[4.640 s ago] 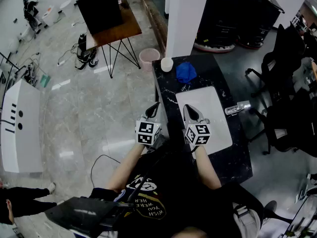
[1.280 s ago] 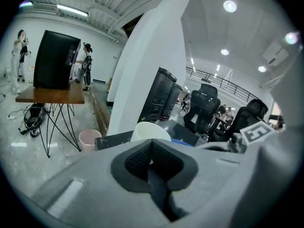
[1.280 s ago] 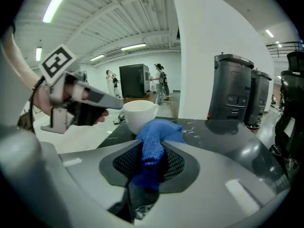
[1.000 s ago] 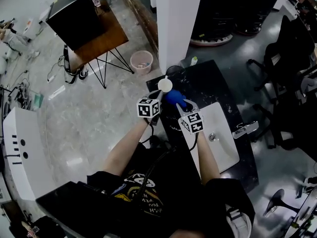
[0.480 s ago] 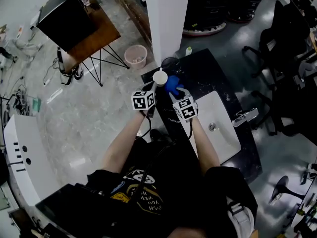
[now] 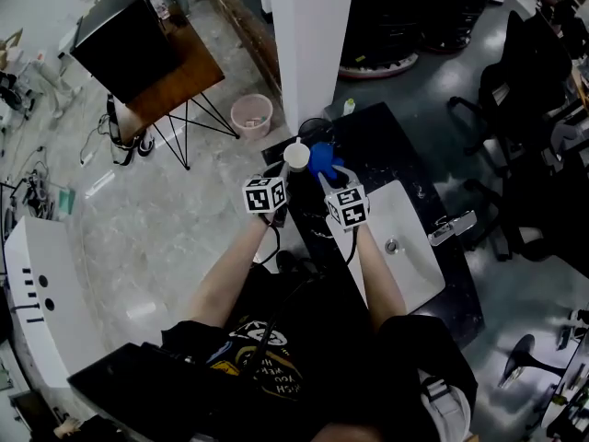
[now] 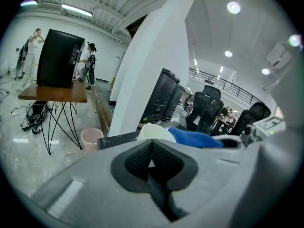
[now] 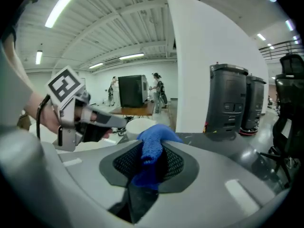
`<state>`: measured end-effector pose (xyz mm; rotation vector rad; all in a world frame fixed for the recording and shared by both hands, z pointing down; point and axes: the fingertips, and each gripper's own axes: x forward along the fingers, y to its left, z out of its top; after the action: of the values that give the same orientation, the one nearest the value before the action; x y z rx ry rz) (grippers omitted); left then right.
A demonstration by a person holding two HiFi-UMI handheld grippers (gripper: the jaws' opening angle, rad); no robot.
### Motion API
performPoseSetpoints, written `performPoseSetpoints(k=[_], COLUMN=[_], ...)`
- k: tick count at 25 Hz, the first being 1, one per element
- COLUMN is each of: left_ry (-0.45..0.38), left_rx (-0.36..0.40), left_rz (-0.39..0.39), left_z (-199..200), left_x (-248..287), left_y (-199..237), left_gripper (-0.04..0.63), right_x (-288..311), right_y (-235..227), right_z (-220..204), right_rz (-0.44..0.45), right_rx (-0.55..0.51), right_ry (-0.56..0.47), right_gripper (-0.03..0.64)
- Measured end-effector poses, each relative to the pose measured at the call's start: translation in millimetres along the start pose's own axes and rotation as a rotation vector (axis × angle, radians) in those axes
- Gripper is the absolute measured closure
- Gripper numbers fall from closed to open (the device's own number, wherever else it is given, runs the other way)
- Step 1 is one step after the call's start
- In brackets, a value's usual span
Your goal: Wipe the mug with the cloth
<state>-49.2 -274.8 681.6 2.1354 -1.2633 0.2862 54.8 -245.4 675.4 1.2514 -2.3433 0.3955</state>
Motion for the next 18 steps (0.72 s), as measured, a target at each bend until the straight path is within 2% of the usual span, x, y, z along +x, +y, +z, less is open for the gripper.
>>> performPoseSetpoints(k=[3, 5, 7, 11, 13, 15, 18], left_ry=[0.015, 0.017, 0.019, 0.006, 0.004, 0.007, 0.022], left_rx=[-0.002, 0.016, 0.028, 0.021, 0.029, 0.039, 0.055], left_rz=[-0.017, -0.01, 0.0, 0.009, 0.013, 0.016, 0.003], left_z=[-4, -3, -2, 1, 4, 5, 4], left_x=[1, 1, 1, -1, -1, 0, 4], left_y=[-2, -1, 0, 0, 1, 0, -5], left_gripper=[0.591, 0.591, 0.591, 0.591, 0.591, 0.591, 0.591], right_x=[-1, -5, -8, -7, 0, 11, 13], right_y=[45, 58, 45, -14, -29, -26, 11], right_z=[-27, -32, -27, 5, 22, 23, 0], right_rz=[0.121, 0.161, 0.134, -0.023, -0.055, -0.032, 0.103], right_rx=[-0.04, -0.042, -0.03, 0.036, 0.041, 0.022, -0.035], right_ry=[0.068, 0.071, 0.045, -0.035, -0.06, -0.038, 0.053], right_gripper=[0.523, 0.523, 0.523, 0.523, 0.523, 0.523, 0.523])
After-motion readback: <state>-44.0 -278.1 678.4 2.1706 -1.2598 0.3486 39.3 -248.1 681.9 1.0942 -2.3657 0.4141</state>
